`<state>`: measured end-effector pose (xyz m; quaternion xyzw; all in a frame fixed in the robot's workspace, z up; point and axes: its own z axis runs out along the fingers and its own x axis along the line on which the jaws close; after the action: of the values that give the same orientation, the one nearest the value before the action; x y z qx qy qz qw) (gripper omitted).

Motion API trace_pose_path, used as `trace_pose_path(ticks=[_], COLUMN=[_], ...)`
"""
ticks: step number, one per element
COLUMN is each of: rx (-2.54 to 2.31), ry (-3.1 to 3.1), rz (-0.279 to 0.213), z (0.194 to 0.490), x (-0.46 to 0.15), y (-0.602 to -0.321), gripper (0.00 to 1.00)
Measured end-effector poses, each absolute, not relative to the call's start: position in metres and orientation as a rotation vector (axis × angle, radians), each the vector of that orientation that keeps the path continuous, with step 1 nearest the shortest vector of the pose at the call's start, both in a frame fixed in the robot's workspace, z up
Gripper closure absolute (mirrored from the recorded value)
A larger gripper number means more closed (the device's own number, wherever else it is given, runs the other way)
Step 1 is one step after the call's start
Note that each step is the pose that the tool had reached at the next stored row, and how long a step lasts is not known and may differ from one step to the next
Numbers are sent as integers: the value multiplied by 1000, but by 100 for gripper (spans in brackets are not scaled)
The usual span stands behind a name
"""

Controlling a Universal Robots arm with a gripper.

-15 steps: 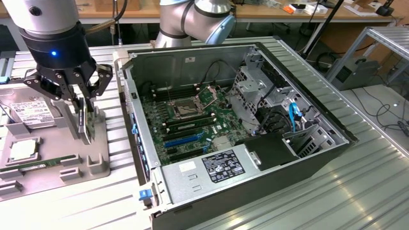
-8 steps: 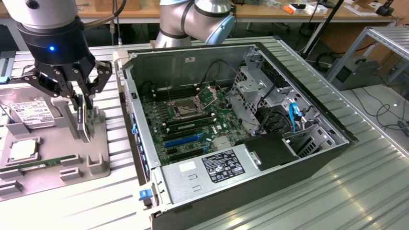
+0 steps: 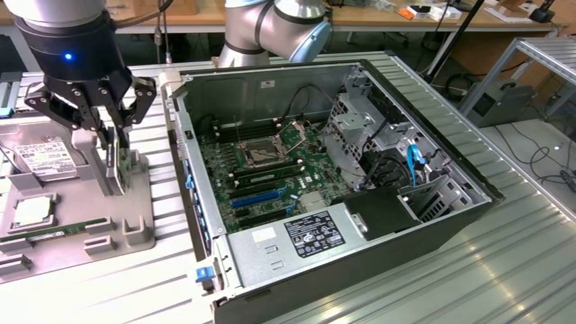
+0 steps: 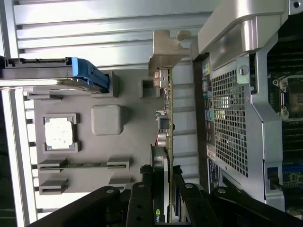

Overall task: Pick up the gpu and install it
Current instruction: 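Pick up the gpu and move the gpu toward the slot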

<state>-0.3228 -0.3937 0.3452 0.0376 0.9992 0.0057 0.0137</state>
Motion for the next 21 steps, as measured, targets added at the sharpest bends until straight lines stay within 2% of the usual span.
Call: trace_pose_path(ticks=[21], rx=[117], ry=[3112], rz=[21], z=[363], x=[-323], y=[-394], gripper=[73])
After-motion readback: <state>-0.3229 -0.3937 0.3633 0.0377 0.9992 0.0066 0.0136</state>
